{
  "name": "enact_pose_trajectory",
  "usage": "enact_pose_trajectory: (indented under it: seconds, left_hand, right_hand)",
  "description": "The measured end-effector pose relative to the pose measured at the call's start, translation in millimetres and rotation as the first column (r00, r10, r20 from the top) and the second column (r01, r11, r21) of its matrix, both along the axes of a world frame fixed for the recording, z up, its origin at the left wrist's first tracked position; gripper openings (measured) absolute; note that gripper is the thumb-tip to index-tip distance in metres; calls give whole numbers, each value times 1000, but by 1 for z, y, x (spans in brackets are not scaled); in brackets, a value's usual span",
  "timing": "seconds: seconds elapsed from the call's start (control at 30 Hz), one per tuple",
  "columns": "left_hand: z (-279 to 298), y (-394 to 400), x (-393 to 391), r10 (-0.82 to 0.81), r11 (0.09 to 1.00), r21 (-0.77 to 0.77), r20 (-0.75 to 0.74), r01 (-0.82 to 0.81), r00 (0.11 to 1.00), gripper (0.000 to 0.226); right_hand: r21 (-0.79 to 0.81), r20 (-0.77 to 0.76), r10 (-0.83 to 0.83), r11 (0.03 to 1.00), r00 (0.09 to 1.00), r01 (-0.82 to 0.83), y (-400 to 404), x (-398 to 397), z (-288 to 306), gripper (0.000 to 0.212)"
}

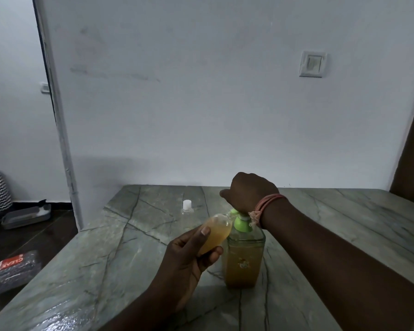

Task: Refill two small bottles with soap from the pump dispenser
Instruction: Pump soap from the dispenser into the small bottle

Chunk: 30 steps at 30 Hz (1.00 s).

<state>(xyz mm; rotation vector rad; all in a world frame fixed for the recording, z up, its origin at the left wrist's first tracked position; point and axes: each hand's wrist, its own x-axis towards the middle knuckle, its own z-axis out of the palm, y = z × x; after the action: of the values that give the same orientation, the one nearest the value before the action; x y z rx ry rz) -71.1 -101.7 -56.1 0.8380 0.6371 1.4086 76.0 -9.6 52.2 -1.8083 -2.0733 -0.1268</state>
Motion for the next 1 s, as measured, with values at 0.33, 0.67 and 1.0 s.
enact_pose_trajectory:
  seconds: [0.33,0.67,1.0]
  left_hand:
    - [-2,3,-2,-12,1000,26,1,12,1000,30]
    - [1,0,-1,-3,1000,28,-7,3,1000,34]
    - [-1,2,-1,9,1000,13,-2,-8,1000,36]
  right_hand:
    - [120,12,31,992,999,-32,-3,-3,-4,35]
    - [112,121,44,992,992,-57,-9,-5,9,33]
    - [84,31,26,996,999,-29,-8,-3,0,36]
